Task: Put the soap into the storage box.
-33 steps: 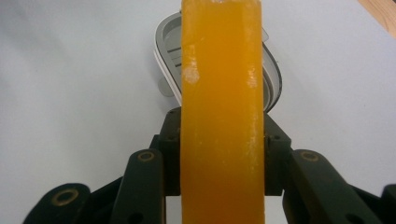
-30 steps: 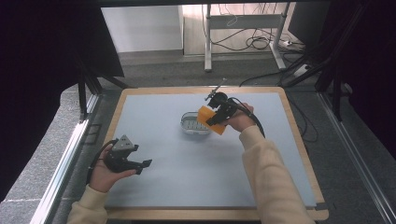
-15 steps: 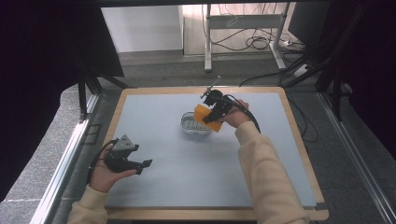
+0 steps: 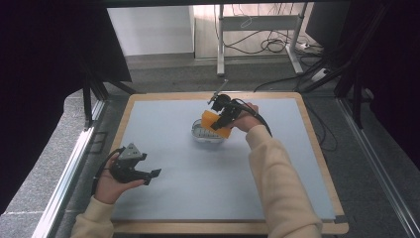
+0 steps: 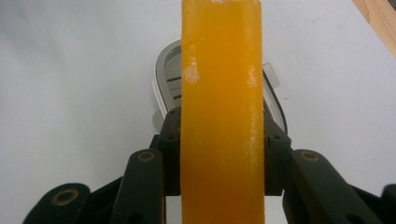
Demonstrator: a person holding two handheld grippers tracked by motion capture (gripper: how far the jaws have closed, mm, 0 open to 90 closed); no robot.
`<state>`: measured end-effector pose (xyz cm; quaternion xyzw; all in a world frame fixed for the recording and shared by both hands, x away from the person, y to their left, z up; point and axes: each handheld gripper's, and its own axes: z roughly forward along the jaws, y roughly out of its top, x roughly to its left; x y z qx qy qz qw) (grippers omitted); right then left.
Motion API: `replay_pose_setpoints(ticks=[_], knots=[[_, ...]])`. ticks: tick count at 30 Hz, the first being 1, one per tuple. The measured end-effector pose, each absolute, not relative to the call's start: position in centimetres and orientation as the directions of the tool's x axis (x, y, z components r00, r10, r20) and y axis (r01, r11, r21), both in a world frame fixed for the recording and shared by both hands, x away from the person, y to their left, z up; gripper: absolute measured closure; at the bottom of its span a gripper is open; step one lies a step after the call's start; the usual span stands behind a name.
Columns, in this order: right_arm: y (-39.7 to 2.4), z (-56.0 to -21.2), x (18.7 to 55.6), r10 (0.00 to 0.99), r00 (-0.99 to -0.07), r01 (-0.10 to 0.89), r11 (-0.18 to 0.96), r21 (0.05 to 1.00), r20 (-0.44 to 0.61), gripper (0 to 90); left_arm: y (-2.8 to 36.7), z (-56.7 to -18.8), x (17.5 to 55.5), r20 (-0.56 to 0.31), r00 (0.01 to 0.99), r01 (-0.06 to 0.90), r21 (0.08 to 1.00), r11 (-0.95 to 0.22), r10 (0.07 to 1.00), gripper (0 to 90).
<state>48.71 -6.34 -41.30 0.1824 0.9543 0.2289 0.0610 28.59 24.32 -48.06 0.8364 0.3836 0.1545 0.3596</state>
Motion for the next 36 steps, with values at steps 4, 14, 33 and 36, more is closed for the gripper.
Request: replay_pose_setpoints(ticks=[4, 14, 33, 36], knots=[[-6.0, -41.4, 49.0, 0.350, -0.936, 0.296, 0.843, 0.449, -0.041, 61.9, 24.4, -48.1, 28.6, -0.019, 0.655, 0.533, 0.721, -0.444, 0.755, 19.8], [-5.0, -41.5, 49.8, 0.314, -0.948, 0.263, 0.864, 0.429, -0.051, 61.9, 24.4, -48.1, 28.6, -0.018, 0.656, 0.533, 0.719, -0.446, 0.755, 19.8], [-3.1, -42.8, 51.3, 0.216, -0.974, 0.173, 0.910, 0.377, -0.074, 61.9, 24.4, -48.2, 28.8, -0.021, 0.657, 0.536, 0.717, -0.447, 0.754, 19.8], [-3.1, -43.0, 51.5, 0.209, -0.975, 0.166, 0.911, 0.377, -0.076, 61.9, 24.5, -48.2, 28.8, -0.024, 0.654, 0.535, 0.721, -0.440, 0.756, 19.8]])
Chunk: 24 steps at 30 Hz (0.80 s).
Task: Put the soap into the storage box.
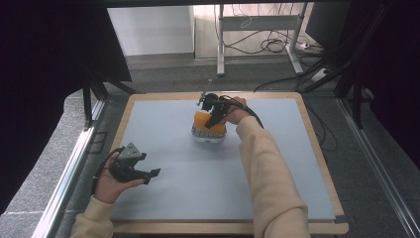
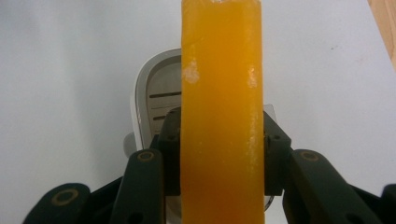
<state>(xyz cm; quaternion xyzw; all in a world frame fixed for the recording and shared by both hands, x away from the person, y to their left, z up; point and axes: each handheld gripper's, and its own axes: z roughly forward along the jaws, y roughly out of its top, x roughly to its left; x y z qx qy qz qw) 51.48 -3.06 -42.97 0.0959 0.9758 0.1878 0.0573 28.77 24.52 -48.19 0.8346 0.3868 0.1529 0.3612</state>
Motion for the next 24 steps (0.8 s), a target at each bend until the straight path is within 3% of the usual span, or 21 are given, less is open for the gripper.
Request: replay_pose_setpoints(ticks=[14, 20, 24], knots=[[-2.6, -44.6, 51.9, 0.172, -0.982, 0.135, 0.934, 0.331, -0.083, 61.0, 24.2, -48.3, 28.8, -0.018, 0.660, 0.534, 0.715, -0.452, 0.751, 19.8], [-2.5, -43.9, 51.8, 0.226, -0.966, 0.162, 0.908, 0.387, -0.124, 42.6, 24.1, -48.3, 28.8, -0.018, 0.663, 0.532, 0.714, -0.454, 0.749, 19.8], [-2.8, -43.5, 51.6, 0.286, -0.946, 0.200, 0.887, 0.416, -0.155, 36.0, 24.1, -48.3, 28.8, -0.019, 0.662, 0.533, 0.715, -0.453, 0.749, 19.8]])
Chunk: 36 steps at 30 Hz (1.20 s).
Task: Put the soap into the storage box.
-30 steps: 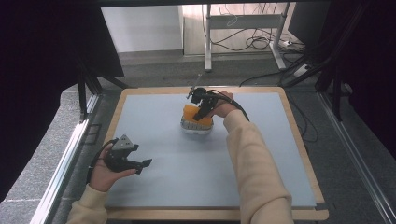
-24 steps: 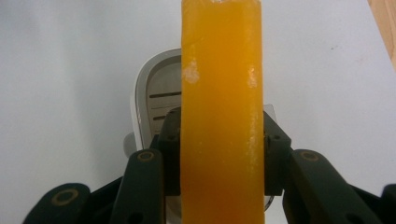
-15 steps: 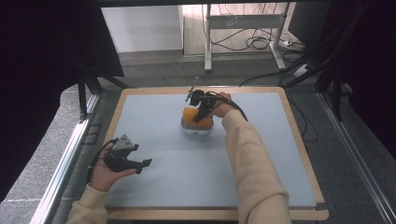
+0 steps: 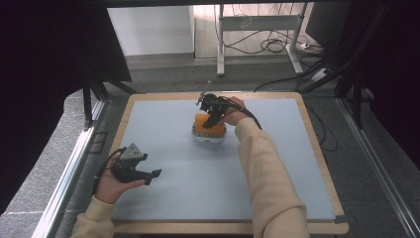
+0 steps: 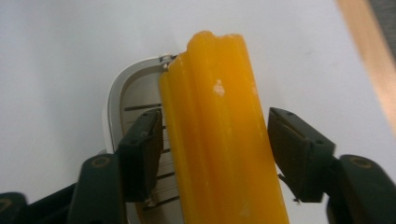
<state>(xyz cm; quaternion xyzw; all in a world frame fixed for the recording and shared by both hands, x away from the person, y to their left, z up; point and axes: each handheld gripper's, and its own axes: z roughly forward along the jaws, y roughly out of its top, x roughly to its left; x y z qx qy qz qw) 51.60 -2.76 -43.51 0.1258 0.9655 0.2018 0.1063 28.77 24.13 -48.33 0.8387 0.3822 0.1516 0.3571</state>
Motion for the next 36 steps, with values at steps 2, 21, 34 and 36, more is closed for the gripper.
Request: replay_pose_setpoints(ticks=[2, 21, 34, 36], knots=[[-3.2, -43.3, 51.7, 0.318, -0.933, 0.215, 0.866, 0.452, -0.166, 34.7, 24.1, -48.3, 28.8, -0.019, 0.662, 0.533, 0.714, -0.453, 0.749, 19.8], [-9.9, -41.4, 44.6, 0.530, -0.840, 0.319, 0.657, 0.683, -0.117, 27.9, 23.8, -48.6, 28.8, -0.010, 0.671, 0.532, 0.703, -0.472, 0.742, 19.6], [-17.7, -43.2, 37.5, 0.607, -0.795, 0.396, 0.530, 0.750, -0.010, 24.7, 23.8, -48.8, 28.7, -0.004, 0.657, 0.543, 0.696, -0.470, 0.754, 19.6], [-18.8, -43.8, 36.5, 0.629, -0.778, 0.413, 0.511, 0.754, 0.000, 24.6, 23.7, -48.9, 28.8, -0.004, 0.656, 0.546, 0.693, -0.471, 0.755, 19.6]])
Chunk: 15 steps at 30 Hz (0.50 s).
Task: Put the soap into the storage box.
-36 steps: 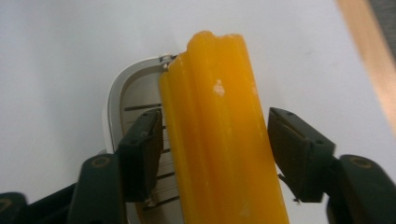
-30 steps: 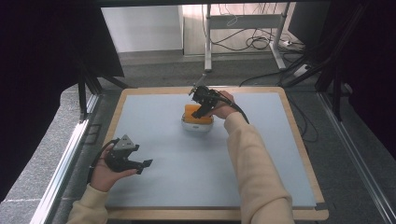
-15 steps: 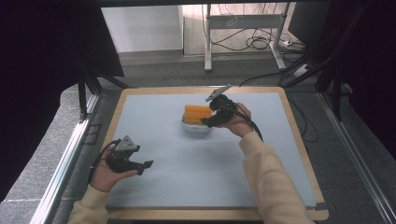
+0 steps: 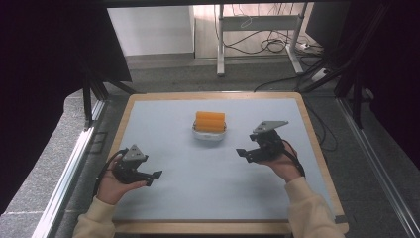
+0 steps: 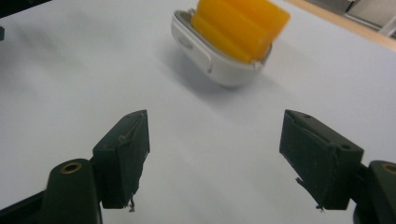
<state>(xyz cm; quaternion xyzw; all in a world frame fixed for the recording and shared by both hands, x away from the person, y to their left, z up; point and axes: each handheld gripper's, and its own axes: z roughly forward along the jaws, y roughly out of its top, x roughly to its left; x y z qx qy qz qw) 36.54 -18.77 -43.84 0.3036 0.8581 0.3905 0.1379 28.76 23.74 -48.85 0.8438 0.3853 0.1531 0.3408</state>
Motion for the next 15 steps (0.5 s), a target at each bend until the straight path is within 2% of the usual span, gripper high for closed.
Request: replay_pose_setpoints(ticks=[8, 15], knots=[[-22.0, -46.7, 34.1, 0.679, -0.733, 0.471, 0.455, 0.756, 0.048, 25.5, 23.4, -48.9, 28.7, 0.001, 0.662, 0.542, 0.691, -0.479, 0.750, 19.6], [-22.1, -48.1, 34.0, 0.687, -0.725, 0.495, 0.467, 0.733, 0.052, 24.4, 23.5, -48.8, 28.6, 0.002, 0.661, 0.539, 0.694, -0.477, 0.751, 19.6]])
